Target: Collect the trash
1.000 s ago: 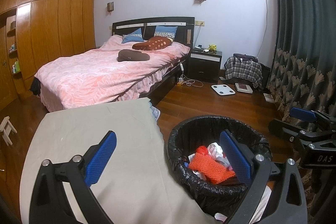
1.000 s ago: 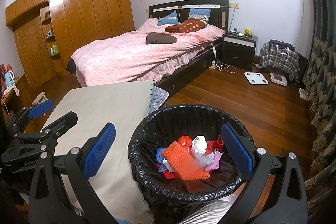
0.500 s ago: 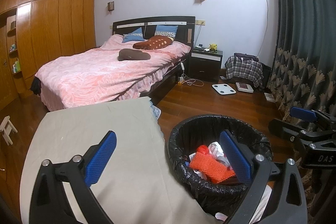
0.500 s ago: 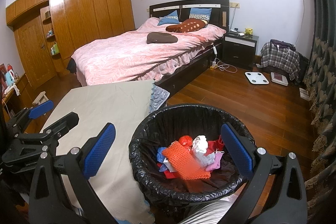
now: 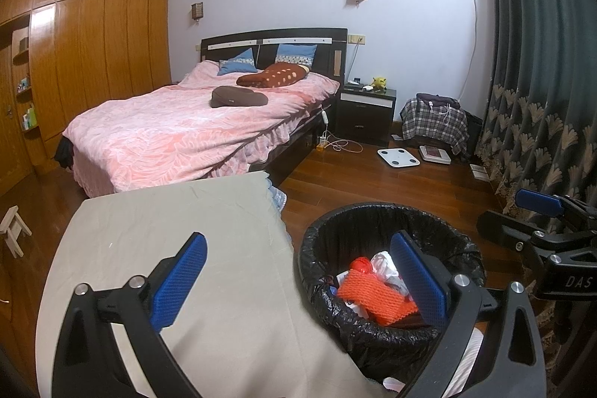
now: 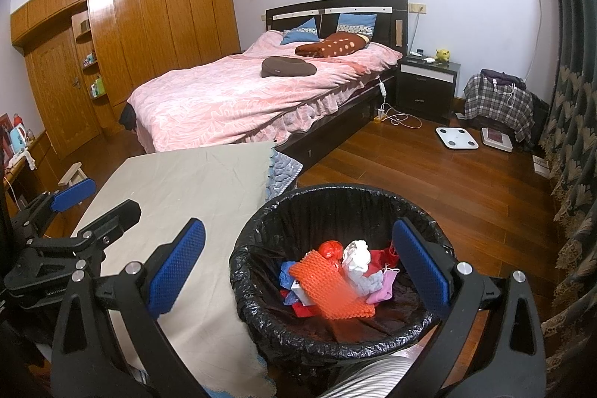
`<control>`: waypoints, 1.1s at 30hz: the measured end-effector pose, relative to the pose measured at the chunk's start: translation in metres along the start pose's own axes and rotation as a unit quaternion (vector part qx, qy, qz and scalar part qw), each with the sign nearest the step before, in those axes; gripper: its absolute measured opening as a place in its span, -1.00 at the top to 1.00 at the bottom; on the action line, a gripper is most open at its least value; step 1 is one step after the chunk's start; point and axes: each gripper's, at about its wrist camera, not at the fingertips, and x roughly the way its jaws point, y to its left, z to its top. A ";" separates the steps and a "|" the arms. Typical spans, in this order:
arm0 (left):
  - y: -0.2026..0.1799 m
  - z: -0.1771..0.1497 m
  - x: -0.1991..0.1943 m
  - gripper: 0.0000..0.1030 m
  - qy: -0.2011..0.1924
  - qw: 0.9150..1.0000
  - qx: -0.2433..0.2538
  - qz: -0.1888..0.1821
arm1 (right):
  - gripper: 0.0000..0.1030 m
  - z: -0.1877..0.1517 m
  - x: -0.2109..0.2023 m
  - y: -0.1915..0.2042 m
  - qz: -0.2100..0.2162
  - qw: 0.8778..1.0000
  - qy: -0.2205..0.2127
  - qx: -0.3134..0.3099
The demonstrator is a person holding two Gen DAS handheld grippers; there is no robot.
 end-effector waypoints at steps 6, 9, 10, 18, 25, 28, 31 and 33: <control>0.000 -0.001 0.001 -0.88 0.000 1.000 0.000 0.000 | -0.90 -0.001 0.000 0.001 0.000 1.000 0.000 0.001; 0.000 0.000 0.001 -0.88 0.000 1.000 0.000 0.000 | -0.90 -0.001 0.000 0.001 0.000 1.000 0.000 0.001; 0.000 0.000 0.001 -0.88 0.000 1.000 0.000 0.000 | -0.90 -0.001 0.000 0.001 0.000 1.000 0.001 0.000; 0.001 -0.001 0.001 -0.88 0.002 1.000 0.000 0.000 | -0.90 0.000 -0.001 0.001 0.000 1.000 0.001 0.001; 0.003 -0.007 0.000 -0.88 0.004 1.000 0.000 0.000 | -0.90 0.001 0.000 0.001 0.000 1.000 0.002 0.001; 0.004 -0.013 -0.001 -0.88 0.004 1.000 0.000 0.000 | -0.90 0.001 0.000 0.000 0.000 1.000 0.001 0.001; 0.004 -0.011 0.001 -0.88 0.005 1.000 0.000 0.000 | -0.90 0.002 0.000 0.000 0.000 1.000 0.001 0.001; 0.004 -0.010 0.001 -0.88 0.005 1.000 0.000 0.001 | -0.90 0.000 0.000 0.000 -0.001 1.000 0.002 0.001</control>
